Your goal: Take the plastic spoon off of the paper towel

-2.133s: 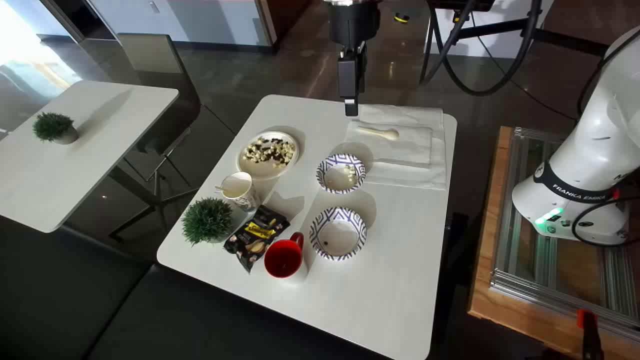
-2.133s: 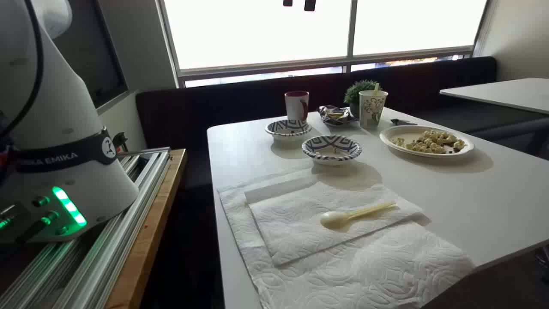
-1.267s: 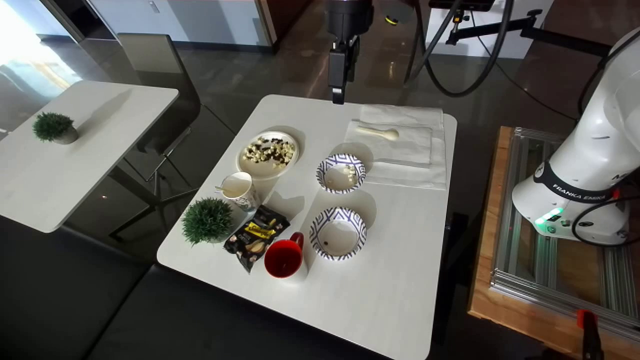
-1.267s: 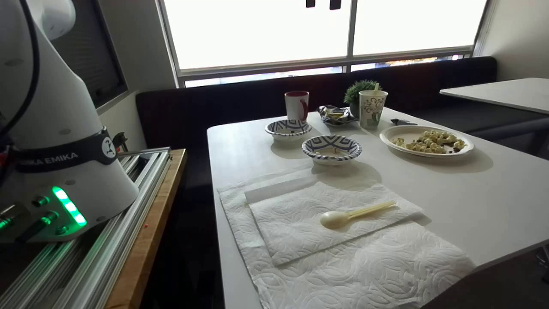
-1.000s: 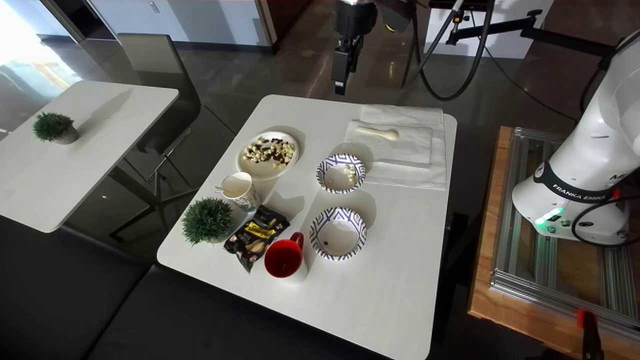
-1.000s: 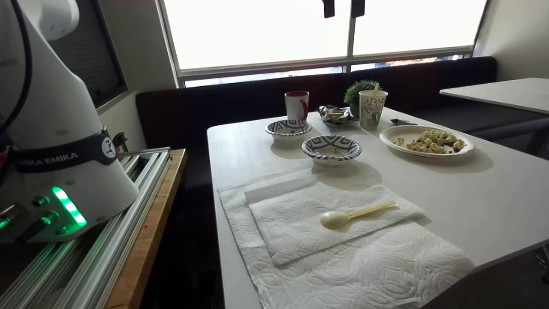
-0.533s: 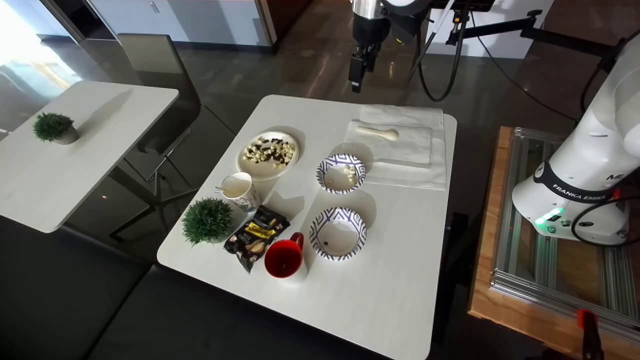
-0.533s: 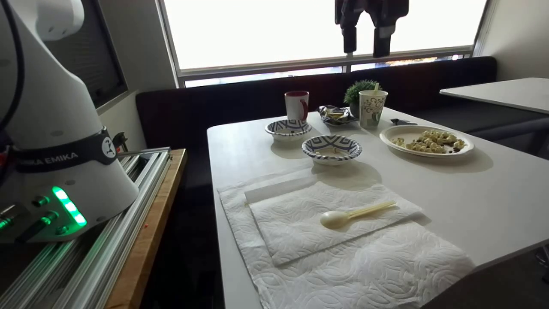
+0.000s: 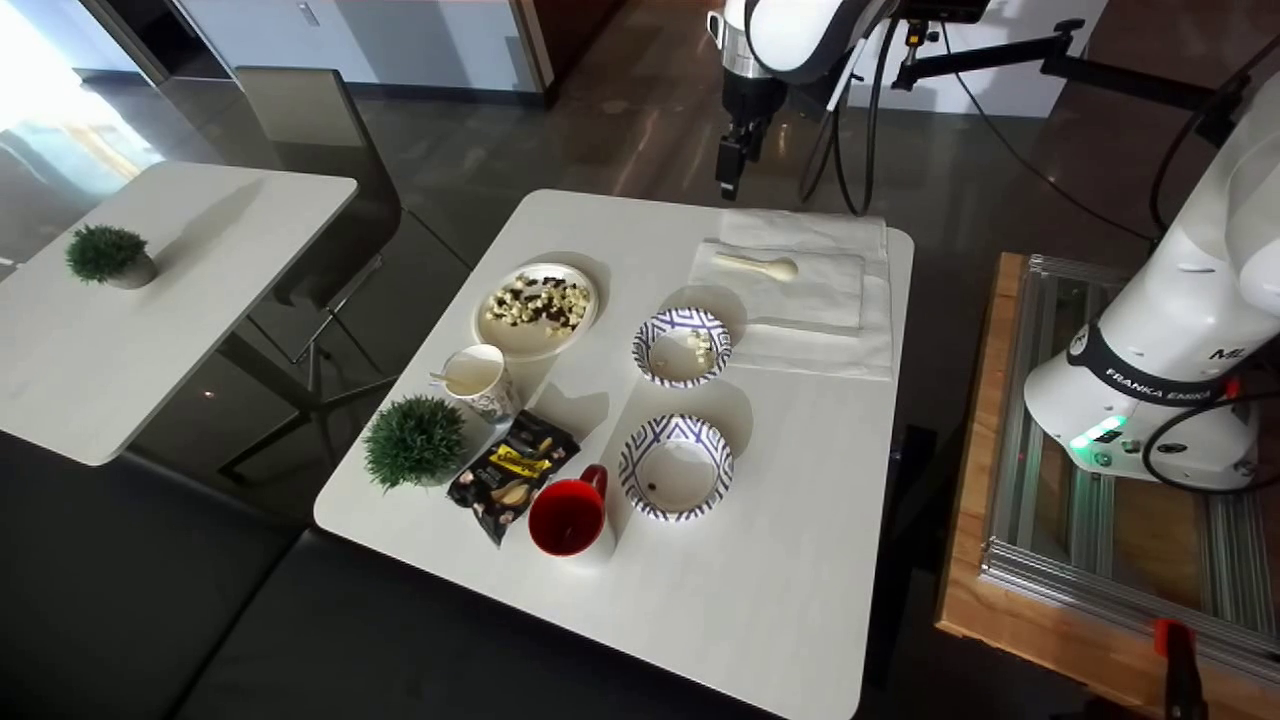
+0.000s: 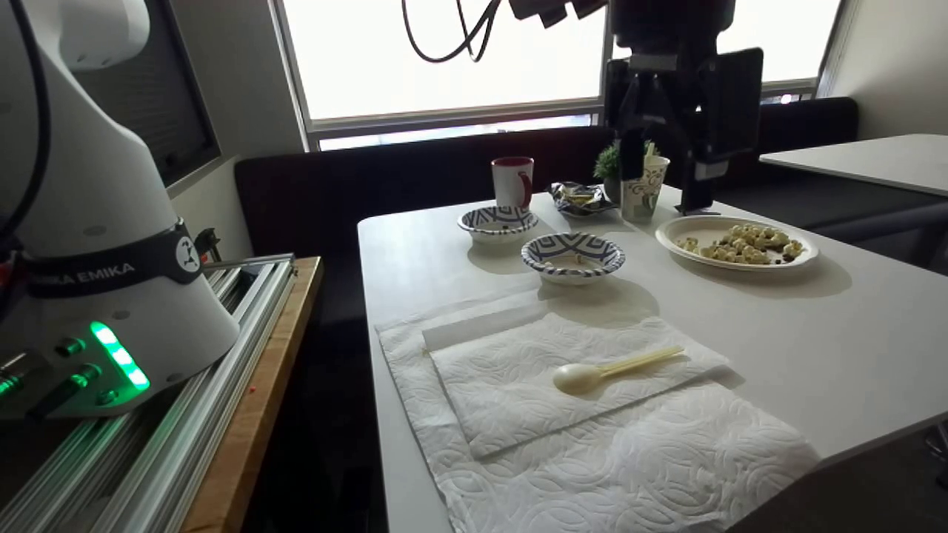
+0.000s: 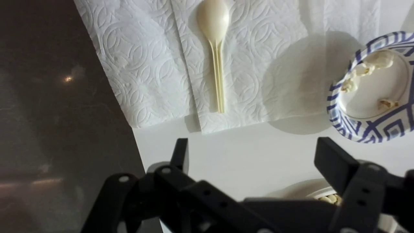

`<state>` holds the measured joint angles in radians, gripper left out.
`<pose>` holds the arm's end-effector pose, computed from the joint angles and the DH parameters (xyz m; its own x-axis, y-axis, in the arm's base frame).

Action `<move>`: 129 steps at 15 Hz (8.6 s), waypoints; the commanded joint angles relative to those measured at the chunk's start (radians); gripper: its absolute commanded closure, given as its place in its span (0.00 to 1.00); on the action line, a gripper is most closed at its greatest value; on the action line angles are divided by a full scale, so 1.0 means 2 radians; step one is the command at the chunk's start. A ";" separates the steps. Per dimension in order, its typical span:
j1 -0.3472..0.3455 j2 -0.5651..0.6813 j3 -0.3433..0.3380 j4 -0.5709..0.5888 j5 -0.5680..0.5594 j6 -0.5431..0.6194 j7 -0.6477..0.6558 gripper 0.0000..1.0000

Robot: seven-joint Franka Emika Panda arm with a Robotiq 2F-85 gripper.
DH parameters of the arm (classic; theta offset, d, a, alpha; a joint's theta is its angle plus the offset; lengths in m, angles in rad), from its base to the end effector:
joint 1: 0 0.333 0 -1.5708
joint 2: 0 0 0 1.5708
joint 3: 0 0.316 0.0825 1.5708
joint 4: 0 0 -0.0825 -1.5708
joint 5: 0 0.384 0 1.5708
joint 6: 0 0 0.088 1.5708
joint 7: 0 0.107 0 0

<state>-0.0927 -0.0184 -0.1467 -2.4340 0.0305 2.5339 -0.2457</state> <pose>0.4792 -0.1173 0.3221 0.9927 -0.0173 0.1196 -0.0182 -0.9998 0.0063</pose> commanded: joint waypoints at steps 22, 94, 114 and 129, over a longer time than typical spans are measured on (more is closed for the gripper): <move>-0.030 0.141 0.035 0.027 0.036 0.047 -0.060 0.00; -0.045 0.254 0.083 0.206 0.031 0.085 0.032 0.94; -0.008 0.394 0.051 0.380 0.015 0.052 0.093 0.93; 0.039 0.234 0.035 0.233 0.005 0.044 0.160 0.00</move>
<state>-0.0534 0.6027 -0.0437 -1.8130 0.0728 2.6201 -0.0014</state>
